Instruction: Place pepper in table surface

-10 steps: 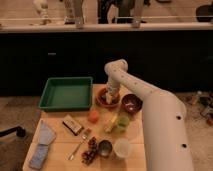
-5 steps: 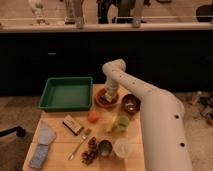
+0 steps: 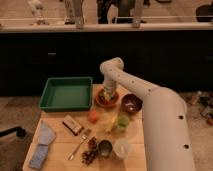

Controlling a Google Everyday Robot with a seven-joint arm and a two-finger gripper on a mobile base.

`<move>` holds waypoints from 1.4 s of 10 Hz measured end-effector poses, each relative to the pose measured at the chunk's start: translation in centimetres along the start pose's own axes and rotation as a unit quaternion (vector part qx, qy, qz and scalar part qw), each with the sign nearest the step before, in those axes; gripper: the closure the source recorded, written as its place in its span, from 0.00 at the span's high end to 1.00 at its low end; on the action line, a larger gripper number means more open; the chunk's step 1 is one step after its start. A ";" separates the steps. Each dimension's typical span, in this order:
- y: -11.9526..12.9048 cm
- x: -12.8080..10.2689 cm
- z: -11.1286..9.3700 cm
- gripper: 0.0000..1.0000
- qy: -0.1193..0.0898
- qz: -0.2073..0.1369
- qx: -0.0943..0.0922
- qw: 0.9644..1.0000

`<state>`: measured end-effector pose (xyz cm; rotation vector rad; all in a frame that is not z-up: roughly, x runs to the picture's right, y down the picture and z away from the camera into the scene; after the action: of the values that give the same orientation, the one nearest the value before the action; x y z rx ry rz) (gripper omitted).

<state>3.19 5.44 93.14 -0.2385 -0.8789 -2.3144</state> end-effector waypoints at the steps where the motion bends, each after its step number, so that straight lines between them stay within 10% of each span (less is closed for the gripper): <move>1: -0.1 0.1 -0.6 0.00 0.002 -0.002 -0.006 1.000; 14: -5.1 0.6 -6.4 0.00 0.035 -0.055 -0.056 0.996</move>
<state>-0.07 3.92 85.83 -0.1600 -0.7446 -2.4622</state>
